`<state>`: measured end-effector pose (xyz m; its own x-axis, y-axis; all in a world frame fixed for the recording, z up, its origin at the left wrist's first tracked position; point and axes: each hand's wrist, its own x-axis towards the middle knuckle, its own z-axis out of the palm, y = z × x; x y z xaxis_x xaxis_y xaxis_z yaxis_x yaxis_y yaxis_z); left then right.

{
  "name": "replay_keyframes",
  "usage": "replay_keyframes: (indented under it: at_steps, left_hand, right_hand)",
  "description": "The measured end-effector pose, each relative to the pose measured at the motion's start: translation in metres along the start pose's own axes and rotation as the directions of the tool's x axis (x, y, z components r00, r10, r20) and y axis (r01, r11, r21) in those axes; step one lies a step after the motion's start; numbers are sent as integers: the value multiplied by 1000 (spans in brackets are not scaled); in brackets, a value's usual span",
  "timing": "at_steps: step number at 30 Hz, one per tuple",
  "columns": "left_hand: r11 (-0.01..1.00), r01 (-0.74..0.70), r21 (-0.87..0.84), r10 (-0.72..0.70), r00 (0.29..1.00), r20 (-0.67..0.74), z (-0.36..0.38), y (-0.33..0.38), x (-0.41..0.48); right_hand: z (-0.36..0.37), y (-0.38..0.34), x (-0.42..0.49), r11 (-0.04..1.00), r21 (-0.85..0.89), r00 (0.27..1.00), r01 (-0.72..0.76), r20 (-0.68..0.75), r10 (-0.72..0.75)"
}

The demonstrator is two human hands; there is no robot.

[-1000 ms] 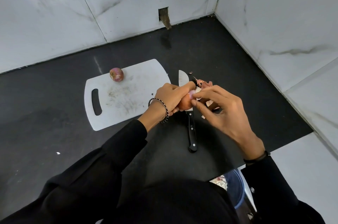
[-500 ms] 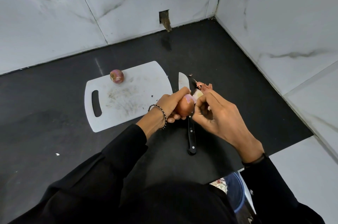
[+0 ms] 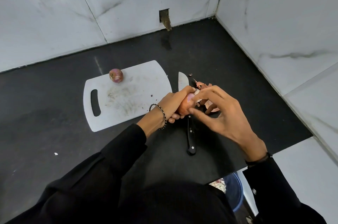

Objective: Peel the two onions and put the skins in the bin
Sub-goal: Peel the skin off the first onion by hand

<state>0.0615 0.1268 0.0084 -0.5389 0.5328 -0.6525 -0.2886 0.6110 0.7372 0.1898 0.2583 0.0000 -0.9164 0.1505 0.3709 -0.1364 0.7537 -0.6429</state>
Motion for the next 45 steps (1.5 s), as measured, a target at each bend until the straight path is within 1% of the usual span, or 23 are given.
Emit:
replay_keyframes:
  at_steps: [4, 7, 12, 17, 20, 23, 25, 26, 30, 35, 37, 40, 42, 45]
  left_hand:
    - [999, -15, 34, 16, 1000, -27, 0, 2, -1]
    - [997, -15, 79, 18, 999, -41, 1, 2, -2]
    - [992, 9, 124, -3, 999, -50, -1, 5, -1]
    - [989, 1, 145, 5, 999, -36, -3, 7, 1]
    - [983, -15, 182, 20, 999, -26, -6, 11, 2]
    - [984, -25, 178, 26, 1000, 1, -7, 12, 3]
    - [986, -24, 162, 24, 1000, 5, -6, 9, 4]
    - [988, -21, 151, 20, 1000, 3, -5, 7, 5]
    - [997, -14, 75, 14, 1000, -1, -4, 4, 4]
    - [1000, 26, -5, -26, 999, 36, -9, -3, 9]
    - [996, 61, -65, -55, 995, 81, -13, -4, 9]
    - [980, 99, -173, -69, 982, 176, -17, -5, 8]
    - [966, 103, -236, -45, 970, 237, -19, -6, 7]
    - [932, 114, -344, 7, 943, 332, -20, -9, 7]
  right_hand:
    - [5, 4, 3, 999, 37, 999, -28, 48, 26]
    - [6, 4, 5, 999, 33, 997, -24, 68, 22]
    - [7, 1, 7, 999, 36, 998, 0, 60, -2]
    - [10, 2, 5, 999, -26, 998, 19, 52, -18]
    - [14, 2, 1, 999, 47, 1000, -14, 5, 14]
    - [11, 1, 2, 987, 112, 994, -111, -1, 112]
    - [6, -1, 4, 971, 164, 985, -172, 20, 171]
    - [3, -1, 4, 968, 181, 985, -174, 27, 172]
    - [-2, -1, 5, 982, 172, 996, -81, 35, 76]
    - [-1, 3, 1, 982, 172, 995, -75, 75, 62]
    - [-4, 4, -1, 983, 170, 992, -76, 117, 57]
    - [-10, 9, -5, 979, 151, 976, -138, 191, 108]
    - [-12, 15, -8, 978, 108, 972, -181, 174, 160]
    - [-11, 23, -11, 972, -14, 966, -235, 109, 235]
